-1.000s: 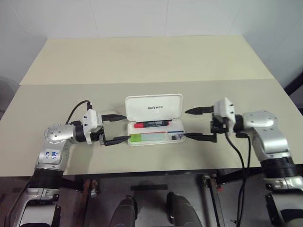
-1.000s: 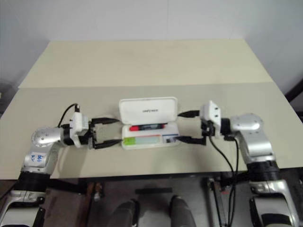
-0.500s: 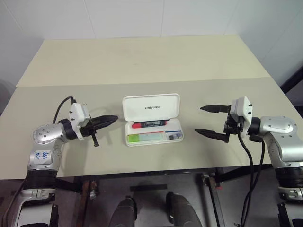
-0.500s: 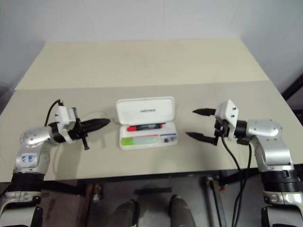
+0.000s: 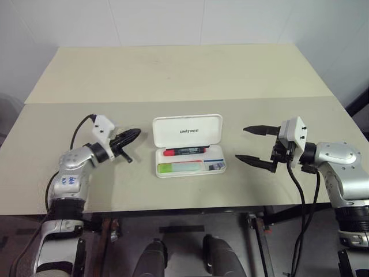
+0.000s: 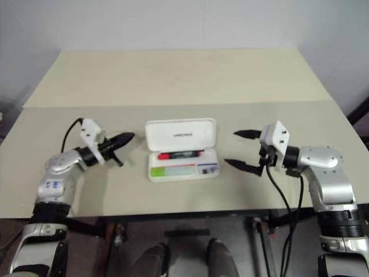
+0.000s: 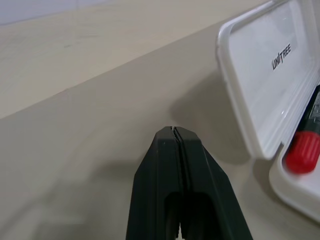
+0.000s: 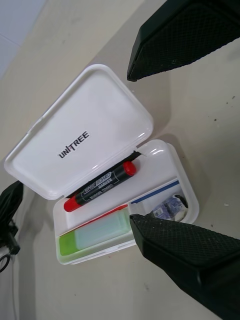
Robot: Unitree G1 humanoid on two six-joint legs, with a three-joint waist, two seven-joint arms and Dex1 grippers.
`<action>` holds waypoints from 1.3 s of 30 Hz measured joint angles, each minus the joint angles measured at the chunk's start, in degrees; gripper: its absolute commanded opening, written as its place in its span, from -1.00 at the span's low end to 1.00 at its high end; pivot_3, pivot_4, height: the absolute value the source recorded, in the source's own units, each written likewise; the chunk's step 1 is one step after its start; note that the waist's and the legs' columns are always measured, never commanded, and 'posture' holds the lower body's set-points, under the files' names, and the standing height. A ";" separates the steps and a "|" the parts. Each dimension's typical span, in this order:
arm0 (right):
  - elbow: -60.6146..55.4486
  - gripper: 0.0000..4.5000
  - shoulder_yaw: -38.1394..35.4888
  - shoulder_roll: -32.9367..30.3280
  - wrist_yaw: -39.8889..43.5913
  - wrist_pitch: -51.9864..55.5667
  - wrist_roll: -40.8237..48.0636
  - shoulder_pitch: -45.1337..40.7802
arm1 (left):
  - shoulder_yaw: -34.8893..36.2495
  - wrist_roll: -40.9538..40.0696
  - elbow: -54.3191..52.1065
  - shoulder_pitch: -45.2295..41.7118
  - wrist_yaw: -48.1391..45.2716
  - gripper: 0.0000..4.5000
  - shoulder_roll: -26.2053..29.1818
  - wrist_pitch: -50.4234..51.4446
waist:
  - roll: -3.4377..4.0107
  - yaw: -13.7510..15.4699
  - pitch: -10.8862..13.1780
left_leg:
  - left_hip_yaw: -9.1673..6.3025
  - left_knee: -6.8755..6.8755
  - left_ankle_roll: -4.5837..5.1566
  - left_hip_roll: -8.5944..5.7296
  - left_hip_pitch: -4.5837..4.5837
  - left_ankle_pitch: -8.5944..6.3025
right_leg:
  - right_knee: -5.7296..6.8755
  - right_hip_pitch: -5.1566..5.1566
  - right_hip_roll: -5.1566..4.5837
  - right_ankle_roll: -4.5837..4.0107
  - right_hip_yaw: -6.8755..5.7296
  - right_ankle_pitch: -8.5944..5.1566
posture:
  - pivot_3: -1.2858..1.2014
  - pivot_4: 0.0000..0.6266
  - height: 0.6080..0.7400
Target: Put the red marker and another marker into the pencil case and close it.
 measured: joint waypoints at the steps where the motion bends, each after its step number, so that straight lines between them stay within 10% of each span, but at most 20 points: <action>1: -0.14 1.00 0.00 0.00 -0.22 0.04 0.03 0.25 | -0.44 0.18 1.00 -1.02 -0.01 -0.99 -0.11 0.13 | 0.00 0.06 0.00 | 0.00 0.00 0.00 0.00 0.00 0.00 | 0.00 -0.01 0.01 0.00 0.00 0.00 | 0.03 -0.52 1.00; 39: -4.85 1.00 0.10 4.08 -6.91 0.89 1.02 4.13 | -16.01 7.98 0.04 -5.79 -24.97 -0.99 -0.11 -11.80 | 0.00 0.29 0.00 | -0.03 0.42 0.05 -0.01 -0.06 -0.03 | 0.17 0.10 0.03 0.03 0.02 0.02 | 0.03 -0.52 1.00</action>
